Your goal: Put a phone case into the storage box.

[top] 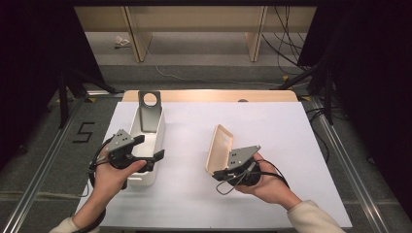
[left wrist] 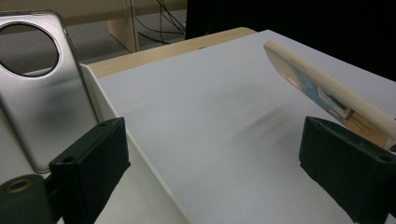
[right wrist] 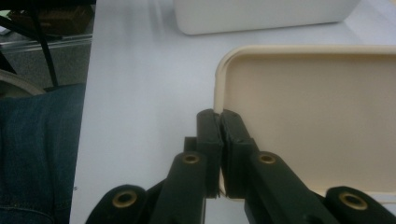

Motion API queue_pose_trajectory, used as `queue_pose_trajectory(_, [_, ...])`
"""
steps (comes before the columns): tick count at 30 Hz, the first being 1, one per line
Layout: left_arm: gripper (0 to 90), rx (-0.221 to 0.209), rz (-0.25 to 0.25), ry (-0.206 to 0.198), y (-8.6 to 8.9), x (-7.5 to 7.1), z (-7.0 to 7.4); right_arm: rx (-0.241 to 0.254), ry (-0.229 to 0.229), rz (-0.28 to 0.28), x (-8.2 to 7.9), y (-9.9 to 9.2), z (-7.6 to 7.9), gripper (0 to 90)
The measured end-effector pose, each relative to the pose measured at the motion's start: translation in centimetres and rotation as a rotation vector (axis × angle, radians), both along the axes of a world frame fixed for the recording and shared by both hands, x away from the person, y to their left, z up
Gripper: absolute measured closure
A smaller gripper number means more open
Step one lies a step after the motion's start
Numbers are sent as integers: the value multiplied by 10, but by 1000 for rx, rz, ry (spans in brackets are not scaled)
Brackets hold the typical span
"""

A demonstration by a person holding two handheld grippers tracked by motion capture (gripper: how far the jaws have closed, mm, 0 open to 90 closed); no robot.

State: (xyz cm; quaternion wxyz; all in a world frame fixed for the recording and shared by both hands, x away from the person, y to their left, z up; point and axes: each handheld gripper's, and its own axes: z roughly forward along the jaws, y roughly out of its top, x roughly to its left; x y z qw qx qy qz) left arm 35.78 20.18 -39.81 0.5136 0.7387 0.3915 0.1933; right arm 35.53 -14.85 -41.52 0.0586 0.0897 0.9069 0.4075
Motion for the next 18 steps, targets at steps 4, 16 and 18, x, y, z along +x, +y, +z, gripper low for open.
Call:
queue_pose_trajectory(4, [78, 0, -18, 18, -6, 4, 2, 19, -7, -15, 0, 0, 1, 881])
queue_pose_trajectory(16, [81, 16, -52, 37, -21, 15, 15, 33, -8, -7, 0, 7, 0, 881])
queue_pose_trajectory(18, [81, 20, -59, 36, -24, 17, 18, 37, -8, -6, -1, 9, 0, 881])
